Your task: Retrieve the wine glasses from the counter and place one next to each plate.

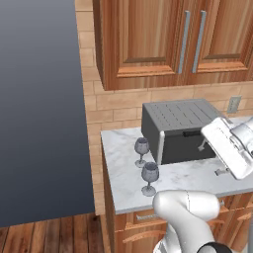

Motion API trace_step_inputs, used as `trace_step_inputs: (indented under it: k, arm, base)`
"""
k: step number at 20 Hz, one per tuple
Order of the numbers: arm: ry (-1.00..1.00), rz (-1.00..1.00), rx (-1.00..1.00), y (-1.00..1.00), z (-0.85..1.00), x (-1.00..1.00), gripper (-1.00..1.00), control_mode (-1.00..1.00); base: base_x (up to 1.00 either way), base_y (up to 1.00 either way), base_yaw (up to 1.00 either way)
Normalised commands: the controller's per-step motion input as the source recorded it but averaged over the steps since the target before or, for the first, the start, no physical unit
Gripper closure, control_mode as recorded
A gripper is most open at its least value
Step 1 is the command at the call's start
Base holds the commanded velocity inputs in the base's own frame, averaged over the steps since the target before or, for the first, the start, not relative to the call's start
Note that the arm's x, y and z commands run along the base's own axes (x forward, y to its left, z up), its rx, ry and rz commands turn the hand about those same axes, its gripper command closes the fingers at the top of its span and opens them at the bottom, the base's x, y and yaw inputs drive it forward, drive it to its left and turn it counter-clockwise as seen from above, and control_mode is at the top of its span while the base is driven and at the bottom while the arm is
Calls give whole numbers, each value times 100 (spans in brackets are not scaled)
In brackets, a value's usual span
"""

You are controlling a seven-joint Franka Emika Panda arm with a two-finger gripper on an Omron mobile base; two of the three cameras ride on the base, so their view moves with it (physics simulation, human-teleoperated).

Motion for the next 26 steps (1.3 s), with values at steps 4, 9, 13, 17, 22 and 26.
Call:
trace_step_inputs:
  k: [4, 9, 13, 17, 22, 26]
  arm:
    - [43, 0, 8, 0, -15, 16, -100, -100]
    - [28, 0, 5, 0, -27, 7, -100, -100]
    - [-3, -6, 6, 0, -37, 0, -100, -100]
    - [-5, -16, 3, 0, -27, 16, -100, -100]
    - [7, -9, 0, 1, -12, 33, -100, -100]
    - [11, 0, 0, 0, -8, 25, -100, -100]
  base:
    - [0, 0, 0]
    - [0, 0, 0]
    - [0, 0, 0]
    - [0, 0, 0]
    - [0, 0, 0]
    - [0, 0, 0]
